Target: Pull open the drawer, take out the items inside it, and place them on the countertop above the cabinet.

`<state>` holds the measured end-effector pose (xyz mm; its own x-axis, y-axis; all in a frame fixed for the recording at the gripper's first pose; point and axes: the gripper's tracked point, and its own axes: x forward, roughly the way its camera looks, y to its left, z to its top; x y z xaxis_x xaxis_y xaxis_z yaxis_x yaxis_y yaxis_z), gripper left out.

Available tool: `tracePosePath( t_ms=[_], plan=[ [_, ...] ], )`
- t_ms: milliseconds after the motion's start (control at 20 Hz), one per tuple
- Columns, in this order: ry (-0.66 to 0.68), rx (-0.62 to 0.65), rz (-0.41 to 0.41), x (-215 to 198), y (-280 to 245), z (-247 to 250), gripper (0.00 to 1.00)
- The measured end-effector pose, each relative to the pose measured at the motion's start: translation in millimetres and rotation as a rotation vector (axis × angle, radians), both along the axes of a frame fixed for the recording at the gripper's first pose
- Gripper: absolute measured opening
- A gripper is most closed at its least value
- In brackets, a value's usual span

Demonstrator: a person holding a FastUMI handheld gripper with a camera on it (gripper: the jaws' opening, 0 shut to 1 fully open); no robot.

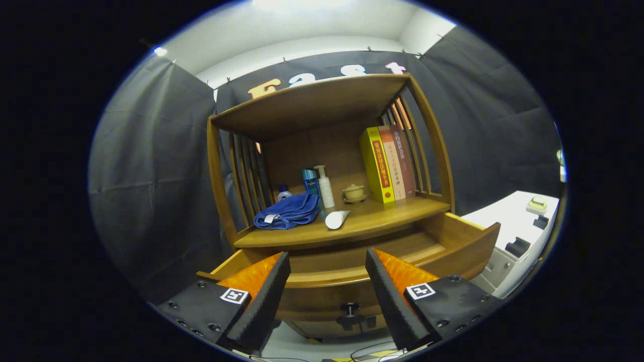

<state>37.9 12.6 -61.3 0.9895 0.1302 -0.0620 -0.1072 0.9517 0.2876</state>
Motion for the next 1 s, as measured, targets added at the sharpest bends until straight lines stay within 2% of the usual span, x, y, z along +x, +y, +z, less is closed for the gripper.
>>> tracePosePath(
  t_ms=[150, 300, 650, 850, 1000],
  plan=[
    [-0.018, 0.003, 0.004, 1, -3, 0, 0.98],
    [-0.064, -0.066, -0.009, 3, -6, -2, 0.98],
    [-0.004, -0.099, 0.027, 13, 21, -53, 0.97],
    [-0.041, -0.173, -0.006, 14, 20, -55, 0.97],
    [-0.036, -0.137, -0.014, 14, 23, -65, 0.97]
  ],
)
